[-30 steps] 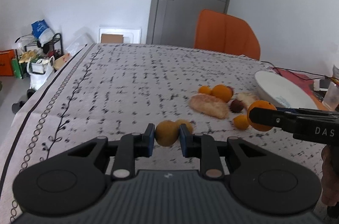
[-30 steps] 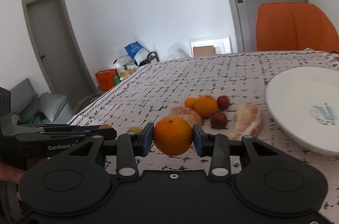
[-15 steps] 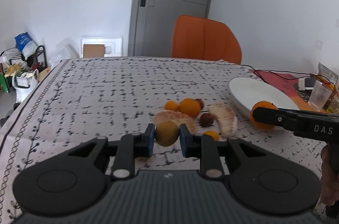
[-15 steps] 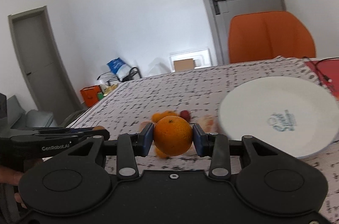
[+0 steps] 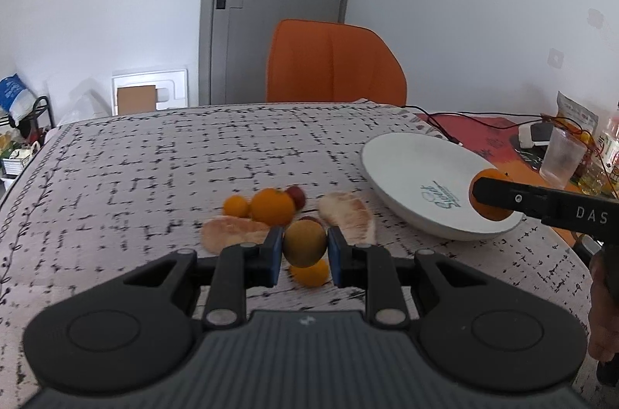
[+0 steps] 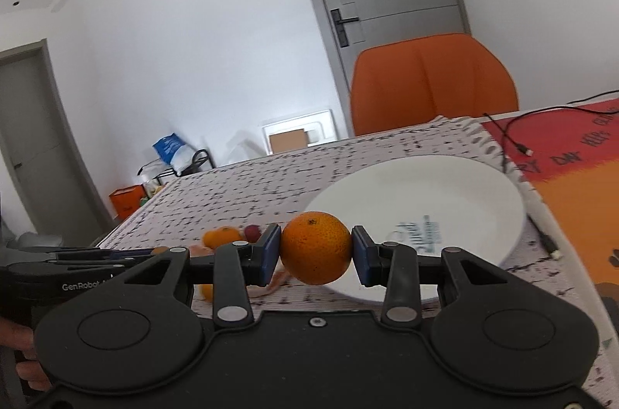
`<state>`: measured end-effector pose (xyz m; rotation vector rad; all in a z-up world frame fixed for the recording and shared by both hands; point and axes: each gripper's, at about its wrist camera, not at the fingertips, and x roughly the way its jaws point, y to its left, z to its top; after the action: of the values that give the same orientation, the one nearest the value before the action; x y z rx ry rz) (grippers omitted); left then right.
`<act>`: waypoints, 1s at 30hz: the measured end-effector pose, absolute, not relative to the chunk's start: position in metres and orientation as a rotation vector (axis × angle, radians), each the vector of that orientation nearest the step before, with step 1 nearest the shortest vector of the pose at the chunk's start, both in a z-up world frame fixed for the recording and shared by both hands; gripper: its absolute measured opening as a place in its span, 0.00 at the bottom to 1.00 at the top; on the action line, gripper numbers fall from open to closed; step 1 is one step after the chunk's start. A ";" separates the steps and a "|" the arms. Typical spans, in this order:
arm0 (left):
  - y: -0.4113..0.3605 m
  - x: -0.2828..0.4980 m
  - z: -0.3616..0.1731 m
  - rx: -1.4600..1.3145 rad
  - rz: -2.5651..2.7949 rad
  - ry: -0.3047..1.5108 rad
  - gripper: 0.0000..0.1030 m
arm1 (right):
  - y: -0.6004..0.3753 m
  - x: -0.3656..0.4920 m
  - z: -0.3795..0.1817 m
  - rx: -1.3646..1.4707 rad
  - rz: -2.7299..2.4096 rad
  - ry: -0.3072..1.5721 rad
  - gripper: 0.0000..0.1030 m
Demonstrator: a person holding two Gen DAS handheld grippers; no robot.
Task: Organize fruits
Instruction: 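Carry the brown fruit and the orange in both tools over the white bowl, then open both tools to drop the brown fruit and orange into the bowl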
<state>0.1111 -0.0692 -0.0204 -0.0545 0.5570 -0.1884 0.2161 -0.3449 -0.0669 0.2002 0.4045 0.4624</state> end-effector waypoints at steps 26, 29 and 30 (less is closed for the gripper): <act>-0.151 0.161 -0.021 0.043 -0.237 0.588 0.23 | -0.391 0.239 -0.087 0.232 0.415 0.430 0.37; -0.158 0.166 -0.021 0.050 -0.247 0.585 0.23 | -0.395 0.238 -0.086 0.243 0.410 0.416 0.41; -0.161 0.168 -0.021 0.054 -0.249 0.585 0.23 | -0.397 0.238 -0.085 0.245 0.409 0.407 0.41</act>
<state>0.1683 -0.1606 -0.0212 0.0538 0.5849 -0.2492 0.2381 -0.3969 -0.0847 0.2445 0.4075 0.4089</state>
